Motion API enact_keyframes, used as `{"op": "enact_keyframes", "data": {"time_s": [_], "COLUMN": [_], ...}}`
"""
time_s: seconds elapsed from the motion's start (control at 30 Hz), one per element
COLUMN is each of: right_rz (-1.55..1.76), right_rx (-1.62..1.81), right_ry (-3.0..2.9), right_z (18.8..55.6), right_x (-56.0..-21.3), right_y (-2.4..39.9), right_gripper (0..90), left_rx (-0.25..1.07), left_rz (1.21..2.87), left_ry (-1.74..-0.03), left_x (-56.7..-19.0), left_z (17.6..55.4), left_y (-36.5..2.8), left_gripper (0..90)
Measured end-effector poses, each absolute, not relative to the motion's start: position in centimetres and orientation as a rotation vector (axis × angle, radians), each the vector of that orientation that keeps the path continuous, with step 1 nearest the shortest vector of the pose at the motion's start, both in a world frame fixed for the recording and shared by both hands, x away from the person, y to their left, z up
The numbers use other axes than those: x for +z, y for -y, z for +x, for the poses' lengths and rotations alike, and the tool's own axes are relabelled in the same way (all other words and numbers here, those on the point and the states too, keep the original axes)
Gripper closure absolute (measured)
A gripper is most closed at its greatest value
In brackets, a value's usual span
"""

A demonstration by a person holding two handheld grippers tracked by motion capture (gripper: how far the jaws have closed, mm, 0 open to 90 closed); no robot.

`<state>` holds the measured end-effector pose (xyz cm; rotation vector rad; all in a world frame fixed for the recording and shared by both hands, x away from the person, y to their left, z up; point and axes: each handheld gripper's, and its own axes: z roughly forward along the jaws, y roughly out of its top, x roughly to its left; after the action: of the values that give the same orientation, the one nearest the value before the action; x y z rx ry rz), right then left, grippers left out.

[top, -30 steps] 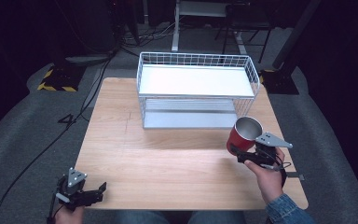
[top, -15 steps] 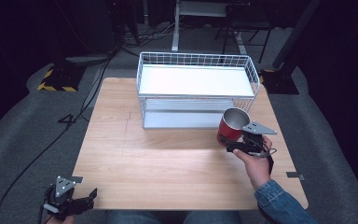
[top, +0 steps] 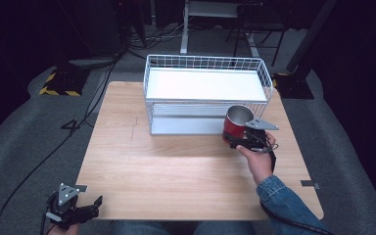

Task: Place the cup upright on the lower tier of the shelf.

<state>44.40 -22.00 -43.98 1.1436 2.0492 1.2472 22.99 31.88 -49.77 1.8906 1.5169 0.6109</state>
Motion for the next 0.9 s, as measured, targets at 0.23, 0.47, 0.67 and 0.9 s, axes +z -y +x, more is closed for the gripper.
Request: {"op": "enact_keyframes", "data": {"time_s": [0.23, 0.47, 0.67, 0.9], "right_rz": [1.121, 1.13, 1.151, 1.164], "right_rx": [1.218, 1.214, 1.204, 1.196], "right_ry": [-2.049, -2.062, -2.051, -2.04], "right_z": [45.4, 45.8, 46.7, 47.9], "right_x": [-44.4, -44.9, -45.1, -45.4], "right_y": [20.8, 20.0, 19.5, 18.5], "right_gripper": [16.8, 16.8, 16.8, 16.8], "left_rx": [0.608, 0.613, 0.616, 0.618], "left_rz": [1.894, 1.887, 1.885, 1.883], "left_ry": [-1.511, -1.51, -1.509, -1.508], "left_x": [-49.7, -49.7, -49.7, -49.6], "left_z": [23.2, 23.2, 23.2, 23.2], "left_y": [-31.8, -31.9, -31.9, -32.0], "left_gripper": [0.0, 0.0, 0.0, 0.0]}}
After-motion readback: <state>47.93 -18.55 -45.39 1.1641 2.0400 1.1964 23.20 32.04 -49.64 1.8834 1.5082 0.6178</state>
